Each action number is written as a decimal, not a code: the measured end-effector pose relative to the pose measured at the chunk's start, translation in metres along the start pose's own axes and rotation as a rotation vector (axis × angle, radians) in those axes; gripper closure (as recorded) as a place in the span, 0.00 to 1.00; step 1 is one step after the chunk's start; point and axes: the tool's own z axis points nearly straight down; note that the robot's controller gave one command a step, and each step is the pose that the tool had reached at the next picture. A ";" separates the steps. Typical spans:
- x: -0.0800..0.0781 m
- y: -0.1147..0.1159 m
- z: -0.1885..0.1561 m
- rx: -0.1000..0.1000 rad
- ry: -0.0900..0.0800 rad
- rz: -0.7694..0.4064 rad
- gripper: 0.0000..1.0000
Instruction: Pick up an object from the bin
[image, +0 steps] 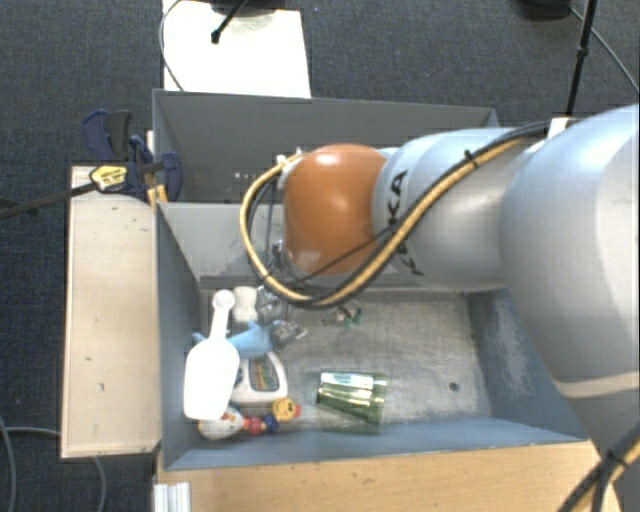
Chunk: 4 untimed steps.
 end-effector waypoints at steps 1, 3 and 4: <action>0.000 0.000 -0.014 0.000 0.000 0.001 1.00; -0.001 0.000 -0.027 0.000 -0.002 0.002 1.00; 0.000 0.000 -0.036 0.000 0.000 0.003 1.00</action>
Offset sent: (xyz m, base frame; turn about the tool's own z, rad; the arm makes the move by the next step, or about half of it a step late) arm -0.0001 -0.0001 0.0235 0.0000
